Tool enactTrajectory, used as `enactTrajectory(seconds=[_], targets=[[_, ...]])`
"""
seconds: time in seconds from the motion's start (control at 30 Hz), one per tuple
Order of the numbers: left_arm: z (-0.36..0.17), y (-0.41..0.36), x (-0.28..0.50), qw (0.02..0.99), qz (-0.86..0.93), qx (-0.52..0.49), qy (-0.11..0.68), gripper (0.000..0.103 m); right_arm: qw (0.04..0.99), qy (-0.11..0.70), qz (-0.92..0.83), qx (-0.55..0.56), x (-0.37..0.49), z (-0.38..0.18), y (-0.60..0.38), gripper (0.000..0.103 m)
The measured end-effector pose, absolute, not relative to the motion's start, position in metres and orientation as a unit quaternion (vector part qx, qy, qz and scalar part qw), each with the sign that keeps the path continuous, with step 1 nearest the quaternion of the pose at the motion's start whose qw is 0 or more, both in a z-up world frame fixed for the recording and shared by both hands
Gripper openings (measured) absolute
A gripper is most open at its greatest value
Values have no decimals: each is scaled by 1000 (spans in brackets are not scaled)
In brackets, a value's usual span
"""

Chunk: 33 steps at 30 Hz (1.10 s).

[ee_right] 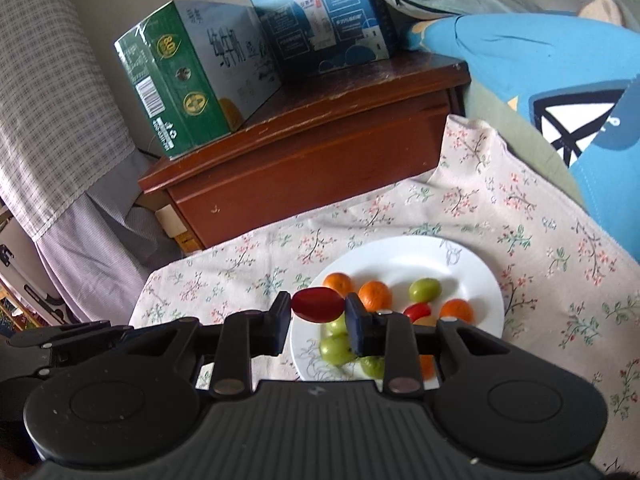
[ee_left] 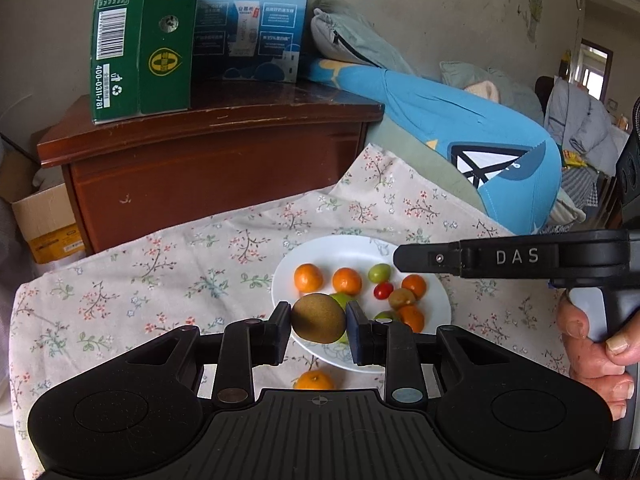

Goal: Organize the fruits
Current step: 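Carry the tomato and kiwi over the white plate and open both grippers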

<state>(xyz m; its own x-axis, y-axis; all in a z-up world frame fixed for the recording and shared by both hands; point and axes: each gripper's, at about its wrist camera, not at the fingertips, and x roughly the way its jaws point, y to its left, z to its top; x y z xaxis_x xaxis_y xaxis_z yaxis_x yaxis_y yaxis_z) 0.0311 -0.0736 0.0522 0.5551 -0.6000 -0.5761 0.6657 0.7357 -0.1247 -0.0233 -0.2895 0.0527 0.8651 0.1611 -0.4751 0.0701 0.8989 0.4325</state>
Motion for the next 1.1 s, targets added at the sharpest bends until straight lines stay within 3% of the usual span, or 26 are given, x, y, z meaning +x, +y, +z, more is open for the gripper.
enactTrajectory(seconds=[1.1], targets=[[-4,-168,70,850,-387,81,347,27,904,312,-17,291,53,6,-347,29]])
